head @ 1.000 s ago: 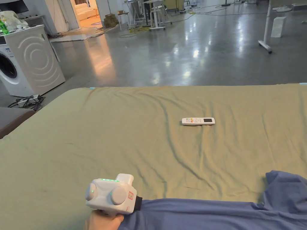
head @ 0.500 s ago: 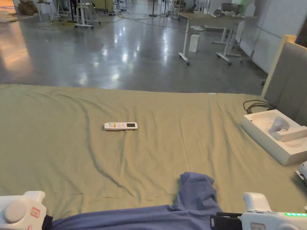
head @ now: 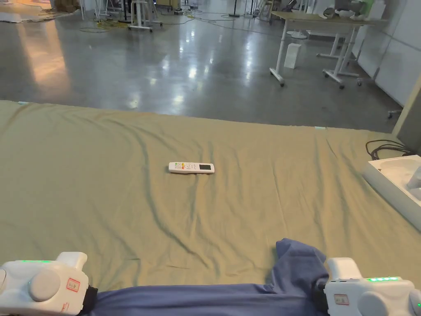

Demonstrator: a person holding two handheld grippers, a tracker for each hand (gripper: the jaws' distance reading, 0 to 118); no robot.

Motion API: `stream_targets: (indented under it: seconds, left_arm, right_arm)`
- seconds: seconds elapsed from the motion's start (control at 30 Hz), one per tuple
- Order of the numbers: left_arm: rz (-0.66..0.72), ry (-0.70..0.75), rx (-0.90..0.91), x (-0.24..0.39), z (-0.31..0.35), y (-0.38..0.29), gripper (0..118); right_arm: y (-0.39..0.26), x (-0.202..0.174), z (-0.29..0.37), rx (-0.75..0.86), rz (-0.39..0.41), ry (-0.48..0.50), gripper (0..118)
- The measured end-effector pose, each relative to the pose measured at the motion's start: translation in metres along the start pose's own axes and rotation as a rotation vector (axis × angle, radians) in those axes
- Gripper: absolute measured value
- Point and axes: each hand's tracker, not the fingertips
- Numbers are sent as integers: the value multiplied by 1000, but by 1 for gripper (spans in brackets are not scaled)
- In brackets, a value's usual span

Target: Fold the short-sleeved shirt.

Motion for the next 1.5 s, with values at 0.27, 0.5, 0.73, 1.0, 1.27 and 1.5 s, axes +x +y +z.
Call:
stream_targets:
  seconds: [0.27,0.5,0.73,1.0,1.27,1.5]
  left_arm:
    - [-27,-260,312,-17,135,-49,8]
    - [-61,-370,323,-55,201,-157,8]
    - [-95,-289,138,-57,145,-216,8]
    - [-111,-259,172,-46,114,-228,79]
    - [-154,-161,599,-11,234,-243,86]
    - [-238,22,1039,73,345,-271,86]
  right_arm:
    - [-38,20,122,233,-148,131,6]
    - [-159,18,230,292,-203,153,6]
    - [-228,-1,213,185,-173,121,6]
    - [-252,-4,160,108,-65,75,43]
    - [-245,4,258,405,-185,130,83]
    - [-218,-64,357,847,-76,3,88]
